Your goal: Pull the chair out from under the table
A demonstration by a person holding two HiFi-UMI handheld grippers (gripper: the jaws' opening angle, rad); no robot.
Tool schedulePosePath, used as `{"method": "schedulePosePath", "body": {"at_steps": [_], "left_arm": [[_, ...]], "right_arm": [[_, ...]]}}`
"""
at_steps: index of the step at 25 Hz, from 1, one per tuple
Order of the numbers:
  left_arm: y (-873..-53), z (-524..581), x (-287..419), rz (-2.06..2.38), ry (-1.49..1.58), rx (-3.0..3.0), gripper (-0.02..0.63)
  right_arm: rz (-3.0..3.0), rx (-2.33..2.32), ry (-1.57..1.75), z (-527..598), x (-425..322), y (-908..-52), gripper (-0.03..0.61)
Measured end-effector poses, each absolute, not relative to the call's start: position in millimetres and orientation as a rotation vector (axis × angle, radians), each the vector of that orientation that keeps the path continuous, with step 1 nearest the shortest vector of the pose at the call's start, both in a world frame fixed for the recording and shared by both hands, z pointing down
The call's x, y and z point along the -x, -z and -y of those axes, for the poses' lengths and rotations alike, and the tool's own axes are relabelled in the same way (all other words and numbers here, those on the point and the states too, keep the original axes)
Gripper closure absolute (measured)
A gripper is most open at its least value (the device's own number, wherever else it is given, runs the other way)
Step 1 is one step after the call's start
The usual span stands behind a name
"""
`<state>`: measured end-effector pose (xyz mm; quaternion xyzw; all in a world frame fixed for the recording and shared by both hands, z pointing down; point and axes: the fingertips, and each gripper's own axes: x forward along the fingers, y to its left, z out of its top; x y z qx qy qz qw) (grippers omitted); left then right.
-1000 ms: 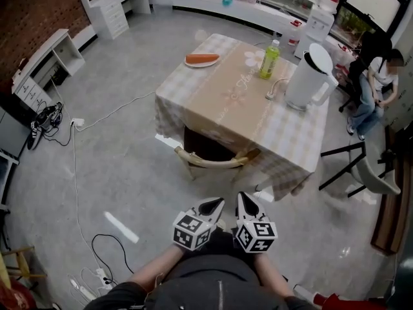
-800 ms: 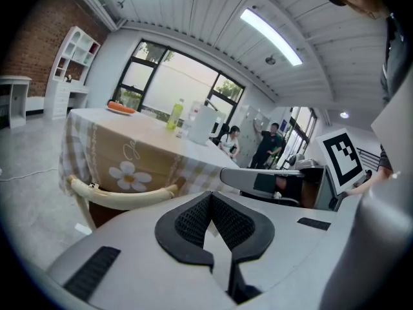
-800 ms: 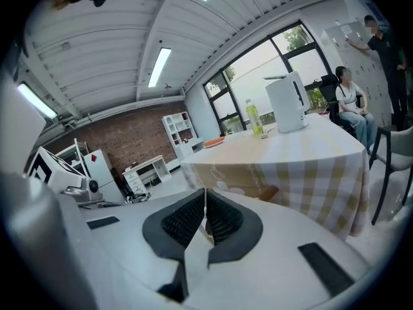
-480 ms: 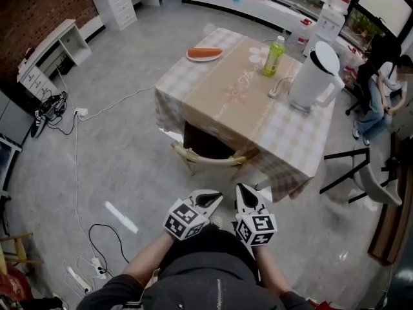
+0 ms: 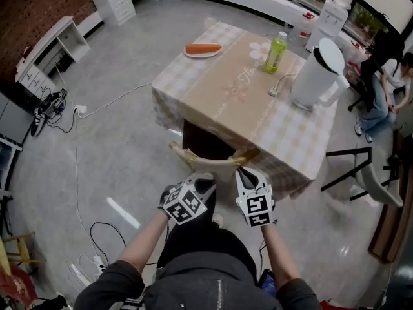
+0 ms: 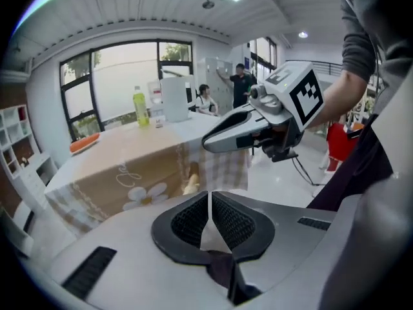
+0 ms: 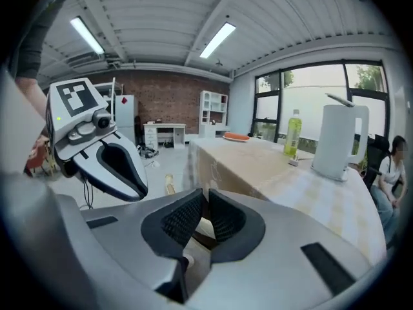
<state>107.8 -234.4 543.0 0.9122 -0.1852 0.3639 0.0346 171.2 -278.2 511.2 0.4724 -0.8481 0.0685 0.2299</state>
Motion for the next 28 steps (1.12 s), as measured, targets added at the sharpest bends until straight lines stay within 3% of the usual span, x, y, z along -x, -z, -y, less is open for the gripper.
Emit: {"method": "schedulePosePath", "body": {"at_steps": [12, 14, 15, 16, 28], "left_arm": [[-587.1, 293.4, -102.7, 0.488, -1.251, -2.736, 0.601], [-593.4, 295.5, -98.0, 0.478, -1.248, -2.714, 0.601], [-595.9, 296.6, -95.7, 0.476, -1.241, -2.703, 0.601], [-598.2, 298.0, -93.4, 0.475, -1.235, -2.694, 0.601], [-615.6, 307.2, -84.5, 0.439, -1.165, -2.631, 0.601]], "right_arm": [[2.143, -0.715, 0.023, 306.3, -145.4, -590.1, 0.563], [2.112, -0.596, 0.059, 309.1, -137.0, -602.7, 0.522], [2.094, -0.532, 0.069, 309.8, -132.6, -609.6, 0.437], [2.076, -0.469, 0.081, 310.2, -128.5, -616.5, 0.403], [1.874, -0.074, 0.278, 328.6, -99.2, -681.6, 0.383]]}}
